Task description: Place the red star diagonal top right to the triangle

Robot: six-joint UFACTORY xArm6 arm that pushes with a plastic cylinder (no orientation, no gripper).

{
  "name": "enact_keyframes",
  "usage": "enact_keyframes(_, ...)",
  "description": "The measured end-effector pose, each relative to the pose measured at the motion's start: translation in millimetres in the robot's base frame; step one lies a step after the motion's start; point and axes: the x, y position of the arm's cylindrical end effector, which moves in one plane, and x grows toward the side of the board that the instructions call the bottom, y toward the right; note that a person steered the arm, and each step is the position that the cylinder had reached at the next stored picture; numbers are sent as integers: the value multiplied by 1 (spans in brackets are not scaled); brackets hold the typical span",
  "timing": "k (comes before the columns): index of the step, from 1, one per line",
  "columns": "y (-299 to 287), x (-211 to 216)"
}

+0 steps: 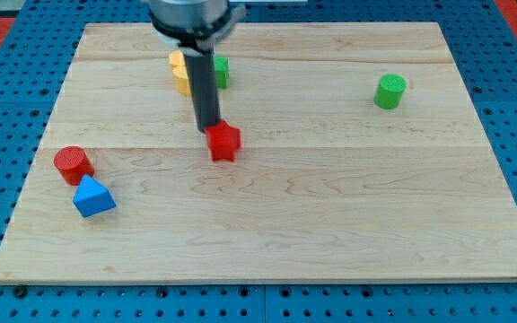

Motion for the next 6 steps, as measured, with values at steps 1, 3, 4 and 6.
enact_keyframes(1, 14, 2)
enact_keyframes(3, -18, 67)
enact_keyframes(4, 43, 63)
enact_keyframes(6, 23, 31)
